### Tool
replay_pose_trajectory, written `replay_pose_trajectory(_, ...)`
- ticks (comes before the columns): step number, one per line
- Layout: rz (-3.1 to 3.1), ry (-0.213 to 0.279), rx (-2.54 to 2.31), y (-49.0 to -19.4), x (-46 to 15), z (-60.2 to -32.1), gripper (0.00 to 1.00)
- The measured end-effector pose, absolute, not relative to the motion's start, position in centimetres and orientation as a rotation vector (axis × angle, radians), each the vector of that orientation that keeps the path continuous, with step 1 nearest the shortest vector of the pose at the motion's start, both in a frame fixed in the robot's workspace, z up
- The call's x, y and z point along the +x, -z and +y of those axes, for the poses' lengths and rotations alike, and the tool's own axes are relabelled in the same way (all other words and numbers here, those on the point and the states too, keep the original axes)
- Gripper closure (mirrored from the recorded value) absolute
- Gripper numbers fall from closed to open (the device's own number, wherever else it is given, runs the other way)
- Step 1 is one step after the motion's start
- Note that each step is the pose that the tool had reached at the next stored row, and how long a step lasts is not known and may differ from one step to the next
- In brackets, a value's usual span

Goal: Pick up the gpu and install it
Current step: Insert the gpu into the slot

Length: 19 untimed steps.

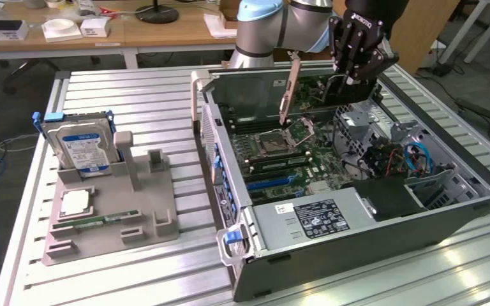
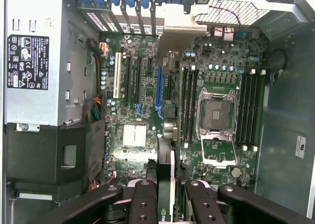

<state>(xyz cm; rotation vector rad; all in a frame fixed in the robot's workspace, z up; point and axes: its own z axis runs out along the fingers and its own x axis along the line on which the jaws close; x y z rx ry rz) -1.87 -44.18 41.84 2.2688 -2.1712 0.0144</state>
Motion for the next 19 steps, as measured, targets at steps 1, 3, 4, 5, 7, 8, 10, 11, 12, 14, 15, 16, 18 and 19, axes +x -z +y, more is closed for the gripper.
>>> replay_pose_trajectory(1, -2.171, -0.014, 2.269, -41.84, -1.86, -44.18, 0.74)
replay_pose_trajectory(3, -2.171, -0.014, 2.269, -41.84, -1.87, -44.18, 0.74)
replay_pose_trajectory(4, -2.171, -0.014, 2.269, -41.84, -1.86, -44.18, 0.74)
replay_pose_trajectory(5, -2.171, -0.014, 2.269, -41.84, -1.87, -44.18, 0.74)
replay_pose_trajectory(7, -2.171, -0.014, 2.269, -41.77, -1.86, -44.17, 0.74)
replay_pose_trajectory(8, -2.171, -0.014, 2.269, -41.68, -1.87, -44.18, 0.74)
replay_pose_trajectory(10, -2.171, -0.014, 2.269, -41.50, -1.88, -44.18, 0.74)
replay_pose_trajectory(11, -2.171, -0.014, 2.269, -41.45, -1.88, -44.18, 0.74)
replay_pose_trajectory(12, -2.171, -0.015, 2.269, -41.43, -1.88, -44.18, 0.74)
replay_pose_trajectory(14, -2.171, -0.015, 2.269, -41.42, -1.88, -44.18, 0.74)
replay_pose_trajectory(15, -2.171, -0.014, 2.269, -41.40, -1.88, -44.18, 0.74)
replay_pose_trajectory(16, -2.171, -0.014, 2.269, -41.36, -1.88, -44.17, 0.74)
replay_pose_trajectory(18, -2.171, -0.015, 2.269, -41.29, -1.88, -44.18, 0.74)
replay_pose_trajectory(19, -2.171, -0.015, 2.269, -41.24, -1.88, -44.18, 0.74)
